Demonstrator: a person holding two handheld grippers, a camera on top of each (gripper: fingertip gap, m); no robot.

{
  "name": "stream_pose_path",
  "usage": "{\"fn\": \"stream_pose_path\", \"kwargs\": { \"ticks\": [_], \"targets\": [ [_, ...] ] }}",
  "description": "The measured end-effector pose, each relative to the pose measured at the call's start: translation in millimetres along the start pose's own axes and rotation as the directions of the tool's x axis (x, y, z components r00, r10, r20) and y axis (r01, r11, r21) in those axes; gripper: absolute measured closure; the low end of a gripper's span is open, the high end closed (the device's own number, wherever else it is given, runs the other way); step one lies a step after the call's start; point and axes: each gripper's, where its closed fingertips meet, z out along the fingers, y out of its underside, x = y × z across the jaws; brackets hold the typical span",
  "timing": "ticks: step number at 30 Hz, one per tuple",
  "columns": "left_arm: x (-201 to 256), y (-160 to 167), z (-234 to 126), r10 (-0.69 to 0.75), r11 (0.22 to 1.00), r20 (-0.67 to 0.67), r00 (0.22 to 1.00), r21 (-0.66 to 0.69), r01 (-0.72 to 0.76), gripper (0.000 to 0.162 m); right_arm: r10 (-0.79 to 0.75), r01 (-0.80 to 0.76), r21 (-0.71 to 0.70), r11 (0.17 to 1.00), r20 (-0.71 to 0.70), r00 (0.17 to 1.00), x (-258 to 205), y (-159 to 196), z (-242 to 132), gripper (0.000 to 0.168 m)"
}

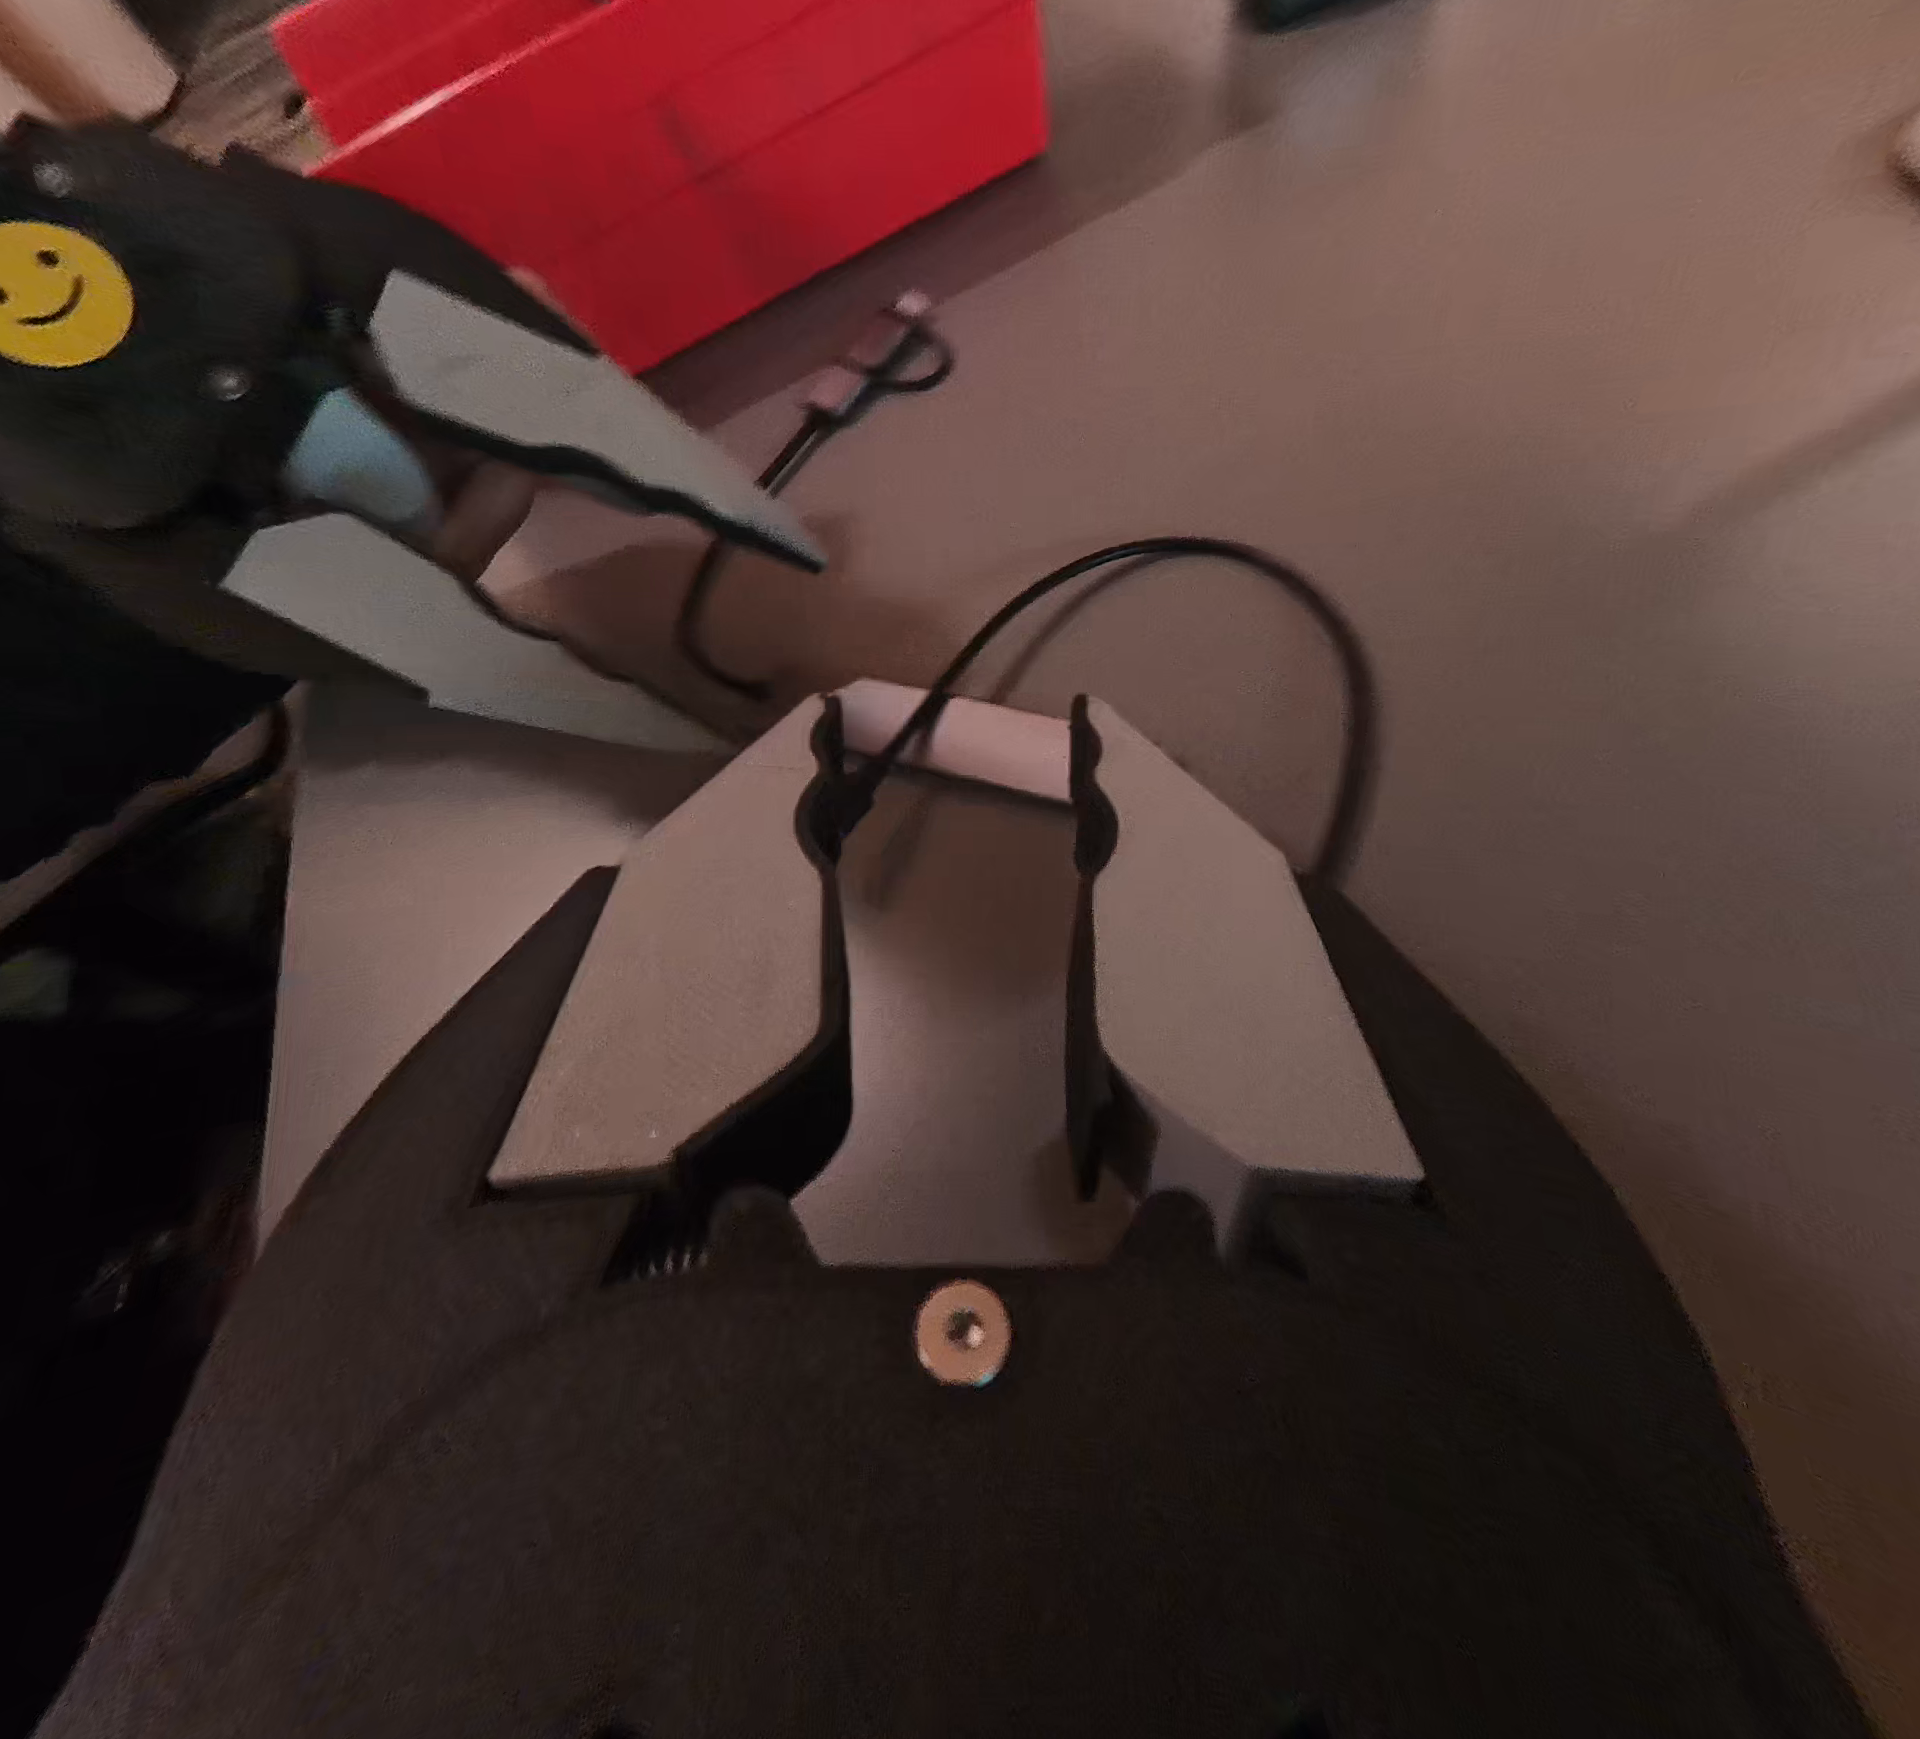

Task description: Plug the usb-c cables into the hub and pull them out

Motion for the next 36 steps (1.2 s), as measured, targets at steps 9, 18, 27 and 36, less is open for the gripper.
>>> {"fn": "stream_pose_path", "kwargs": {
  "ticks": [9,18,27,36],
  "targets": [
    [-5,19,-4,-0.035,0.999,0.044,0.998,-0.023,0.036,0.117,-0.119,0.103,-0.229,0.968,-0.056,0.991,-16,33,39,0.167],
    [8,15,-12,-0.038,0.999,0.010,0.999,0.007,0.038,0.121,-0.039,0.031,-0.079,0.996,-0.095,0.995,0,11,16,0.168],
    [17,-28,-1,-0.227,0.947,-0.248,0.942,0.169,0.273,0.127,0.044,-0.052,0.117,0.992,0.068,0.997,-17,-18,-3,0.168],
    [-12,-45,5,-0.348,0.886,-0.310,0.885,0.201,0.419,0.134,0.032,-0.040,0.140,0.989,0.060,0.998,-14,-21,-14,0.168]
  ]
}}
